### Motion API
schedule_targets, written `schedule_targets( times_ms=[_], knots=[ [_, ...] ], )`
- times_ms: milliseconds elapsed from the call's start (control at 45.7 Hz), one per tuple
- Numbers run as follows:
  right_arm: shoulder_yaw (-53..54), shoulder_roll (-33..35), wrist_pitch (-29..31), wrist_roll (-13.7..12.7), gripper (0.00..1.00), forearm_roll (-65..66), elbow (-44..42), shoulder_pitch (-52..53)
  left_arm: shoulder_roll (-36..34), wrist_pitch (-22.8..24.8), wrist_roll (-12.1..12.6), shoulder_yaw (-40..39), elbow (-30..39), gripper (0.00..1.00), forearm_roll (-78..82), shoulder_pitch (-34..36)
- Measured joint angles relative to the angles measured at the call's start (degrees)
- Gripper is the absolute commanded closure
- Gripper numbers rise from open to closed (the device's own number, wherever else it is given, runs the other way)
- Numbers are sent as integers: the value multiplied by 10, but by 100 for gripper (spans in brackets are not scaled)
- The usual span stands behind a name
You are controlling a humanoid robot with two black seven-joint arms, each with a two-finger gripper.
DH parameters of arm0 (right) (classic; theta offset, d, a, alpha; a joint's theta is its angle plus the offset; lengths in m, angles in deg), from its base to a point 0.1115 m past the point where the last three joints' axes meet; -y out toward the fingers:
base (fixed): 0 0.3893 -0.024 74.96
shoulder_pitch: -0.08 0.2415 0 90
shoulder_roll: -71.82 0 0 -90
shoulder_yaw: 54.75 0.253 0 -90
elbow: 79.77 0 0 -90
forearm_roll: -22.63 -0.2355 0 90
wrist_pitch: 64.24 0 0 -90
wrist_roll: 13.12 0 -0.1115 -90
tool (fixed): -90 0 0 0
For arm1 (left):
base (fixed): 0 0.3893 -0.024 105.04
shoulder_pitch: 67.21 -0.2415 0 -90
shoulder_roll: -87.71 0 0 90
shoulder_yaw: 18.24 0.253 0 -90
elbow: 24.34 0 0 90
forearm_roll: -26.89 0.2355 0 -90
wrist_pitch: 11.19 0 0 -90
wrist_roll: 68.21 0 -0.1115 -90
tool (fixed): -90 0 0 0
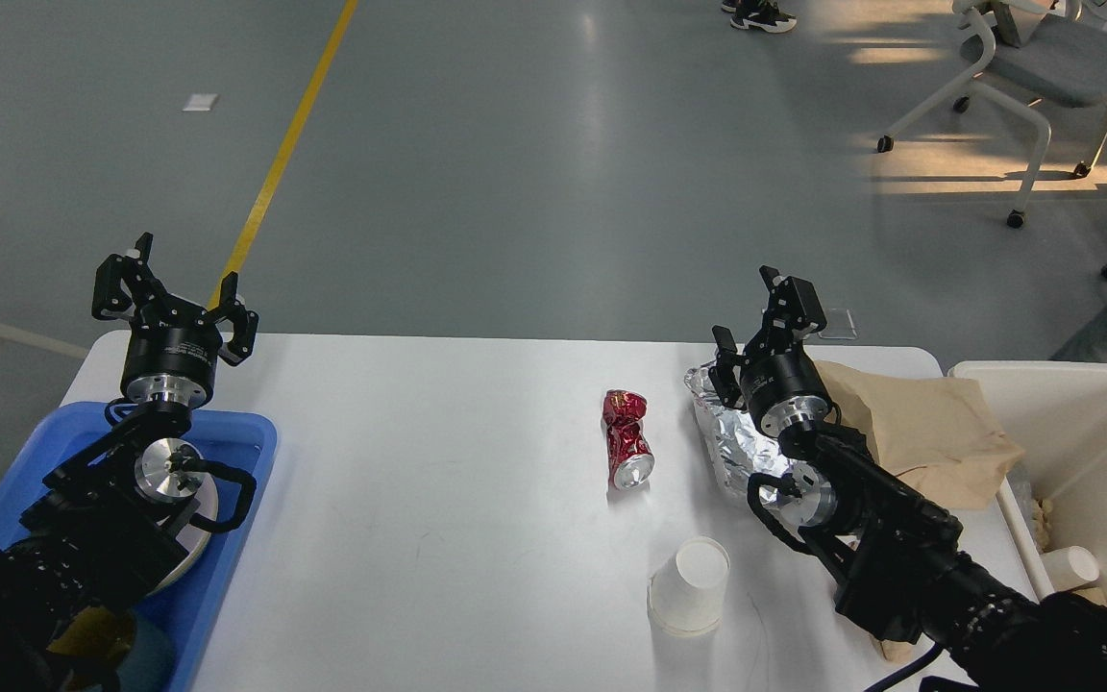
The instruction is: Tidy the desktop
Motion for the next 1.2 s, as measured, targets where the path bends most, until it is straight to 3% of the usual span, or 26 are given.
schedule_targets(
  times_ms=[1205],
  knots=[
    [0,0,0,0,0,0,0,0,0,0,0,0,0,4,0,0]
  ],
)
